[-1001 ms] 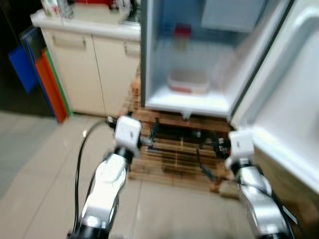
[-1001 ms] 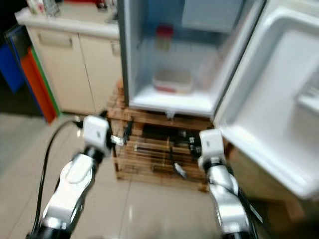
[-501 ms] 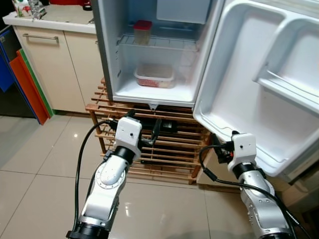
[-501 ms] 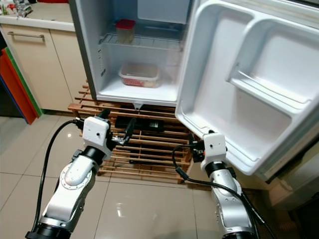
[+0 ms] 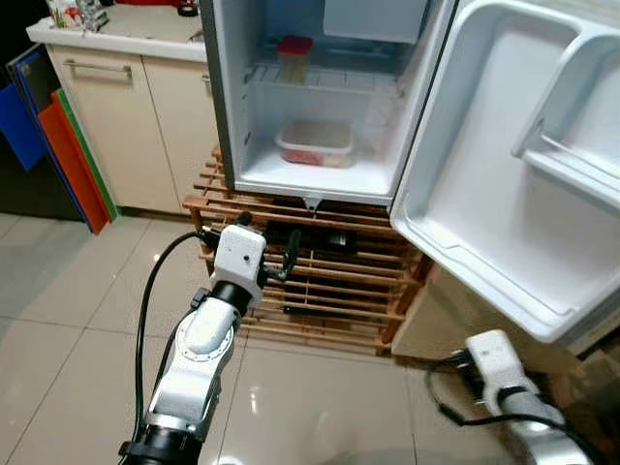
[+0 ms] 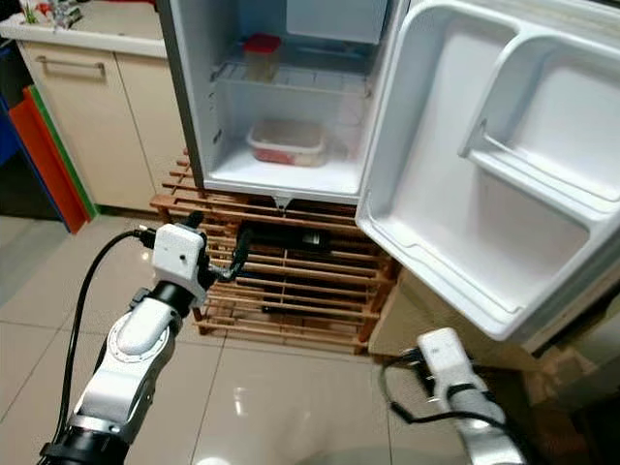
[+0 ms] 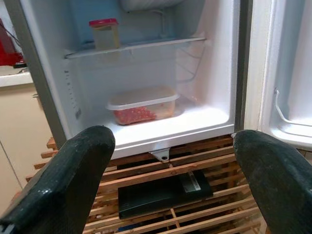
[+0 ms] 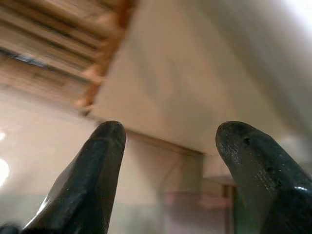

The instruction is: Restocking fridge

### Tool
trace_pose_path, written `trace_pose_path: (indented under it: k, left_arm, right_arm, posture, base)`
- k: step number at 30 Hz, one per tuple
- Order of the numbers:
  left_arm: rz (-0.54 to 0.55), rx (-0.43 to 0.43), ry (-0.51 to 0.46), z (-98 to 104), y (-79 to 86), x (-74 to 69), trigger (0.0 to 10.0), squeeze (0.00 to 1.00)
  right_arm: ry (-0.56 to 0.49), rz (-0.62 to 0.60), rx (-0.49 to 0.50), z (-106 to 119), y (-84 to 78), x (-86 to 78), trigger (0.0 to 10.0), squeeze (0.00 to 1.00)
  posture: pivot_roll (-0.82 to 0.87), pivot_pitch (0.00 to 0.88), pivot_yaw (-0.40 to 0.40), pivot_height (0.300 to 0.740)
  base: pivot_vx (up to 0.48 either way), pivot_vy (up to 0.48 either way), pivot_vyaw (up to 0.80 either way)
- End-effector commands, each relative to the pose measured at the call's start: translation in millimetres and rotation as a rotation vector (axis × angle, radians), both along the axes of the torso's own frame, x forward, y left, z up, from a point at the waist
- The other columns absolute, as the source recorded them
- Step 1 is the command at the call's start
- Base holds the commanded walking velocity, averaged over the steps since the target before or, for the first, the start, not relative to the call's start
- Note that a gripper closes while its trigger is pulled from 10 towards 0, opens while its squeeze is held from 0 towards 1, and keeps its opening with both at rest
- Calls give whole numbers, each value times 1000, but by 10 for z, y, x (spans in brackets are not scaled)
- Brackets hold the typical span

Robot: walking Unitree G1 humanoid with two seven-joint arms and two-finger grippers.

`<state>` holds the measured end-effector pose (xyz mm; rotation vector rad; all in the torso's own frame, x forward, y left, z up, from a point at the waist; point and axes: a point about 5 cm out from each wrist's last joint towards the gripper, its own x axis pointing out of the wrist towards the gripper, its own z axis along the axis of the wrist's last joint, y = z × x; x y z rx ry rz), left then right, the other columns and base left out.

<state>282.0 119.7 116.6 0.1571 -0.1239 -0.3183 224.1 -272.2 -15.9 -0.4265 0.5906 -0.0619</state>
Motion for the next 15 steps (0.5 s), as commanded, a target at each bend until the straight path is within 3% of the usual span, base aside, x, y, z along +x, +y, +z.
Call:
trace_pose_path:
  k: [1, 2, 3, 4, 6, 7, 15]
  left_arm:
    - [-17, 1, -6, 26, -34, 3, 10000, 0]
    - [-18, -4, -10, 35, -38, -3, 10000, 0]
    - [-18, -4, -10, 35, -38, -3, 10000, 0]
    - [-38, -11, -16, 45, -60, -26, 10000, 0]
    - [-46, -14, -19, 50, -69, -36, 10000, 0]
    - [-53, -22, -19, 47, -74, -55, 10000, 0]
    - [-57, -18, -3, 18, -66, -58, 10000, 0]
  right_arm:
    - [-69, 28, 81, 74, 140, 116, 10000, 0]
    - [-119, 69, 152, 124, 279, 163, 10000, 0]
    - [-119, 69, 152, 124, 279, 163, 10000, 0]
    - [-154, 129, 247, 160, 448, 171, 10000, 0]
    - [-163, 158, 287, 165, 520, 170, 10000, 0]
    - [-146, 236, 349, 144, 654, 140, 10000, 0]
    - [-30, 418, 404, 23, 843, -56, 10000, 0]
  posture:
    - [21, 0, -47, 740]
    - [20, 0, -46, 740]
    - [20, 0, -46, 740]
    - [18, 0, -45, 740]
    - [17, 0, -45, 740]
    - [16, 0, -44, 740]
    - [15, 0, -41, 740]
  base:
    - [0, -480, 0]
    - [0, -480, 0]
    - [0, -480, 0]
    - [0, -480, 0]
    - [0, -480, 0]
    - [0, -465, 0]
    - [0, 0, 0]
